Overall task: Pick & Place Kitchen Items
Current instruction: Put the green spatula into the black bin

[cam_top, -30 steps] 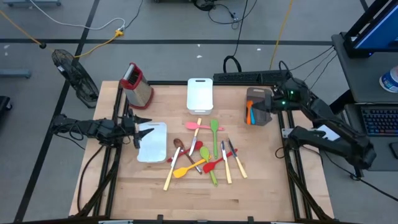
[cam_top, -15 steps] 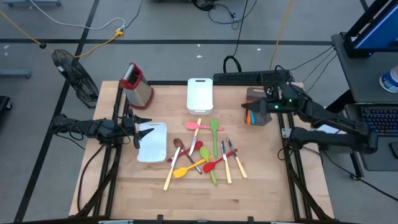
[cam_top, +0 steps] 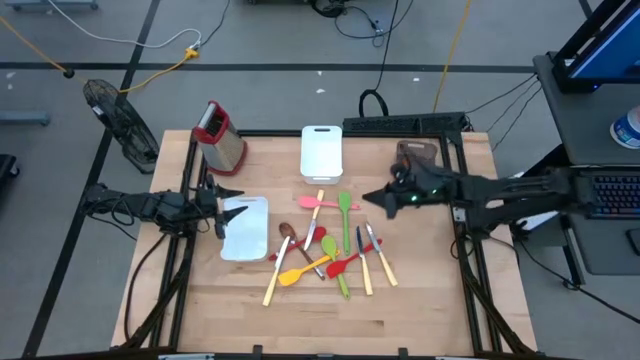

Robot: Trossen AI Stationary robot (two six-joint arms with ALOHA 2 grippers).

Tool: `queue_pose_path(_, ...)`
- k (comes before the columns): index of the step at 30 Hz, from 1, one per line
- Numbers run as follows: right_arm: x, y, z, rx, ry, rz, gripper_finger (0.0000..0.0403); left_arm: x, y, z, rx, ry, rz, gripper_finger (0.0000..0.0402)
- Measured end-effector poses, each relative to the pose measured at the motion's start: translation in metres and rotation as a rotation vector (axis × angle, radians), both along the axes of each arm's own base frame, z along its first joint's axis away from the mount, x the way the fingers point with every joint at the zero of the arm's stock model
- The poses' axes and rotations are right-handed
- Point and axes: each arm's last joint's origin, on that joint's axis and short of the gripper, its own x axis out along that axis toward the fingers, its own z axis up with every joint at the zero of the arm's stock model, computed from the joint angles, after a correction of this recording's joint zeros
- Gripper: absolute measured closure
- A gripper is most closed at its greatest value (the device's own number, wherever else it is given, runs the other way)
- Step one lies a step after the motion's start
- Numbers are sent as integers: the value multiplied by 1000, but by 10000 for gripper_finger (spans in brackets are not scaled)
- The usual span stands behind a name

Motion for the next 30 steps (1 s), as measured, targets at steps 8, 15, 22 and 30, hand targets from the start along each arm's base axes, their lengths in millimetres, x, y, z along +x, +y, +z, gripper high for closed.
queue_pose_path(8,38,19,-23,-17,20,41,403,0,0,0,0,1,0,183)
queue_pose_path(15,69,23,-14,-82,94,68,403,0,0,0,-1,2,0,183)
queue_pose_path(22,92,22,3,-109,348,-4,403,0,0,-1,-1,10,0,183)
queue_pose_path(30,110,22,-7,15,536,-102,403,0,0,-3,4,29,0,183)
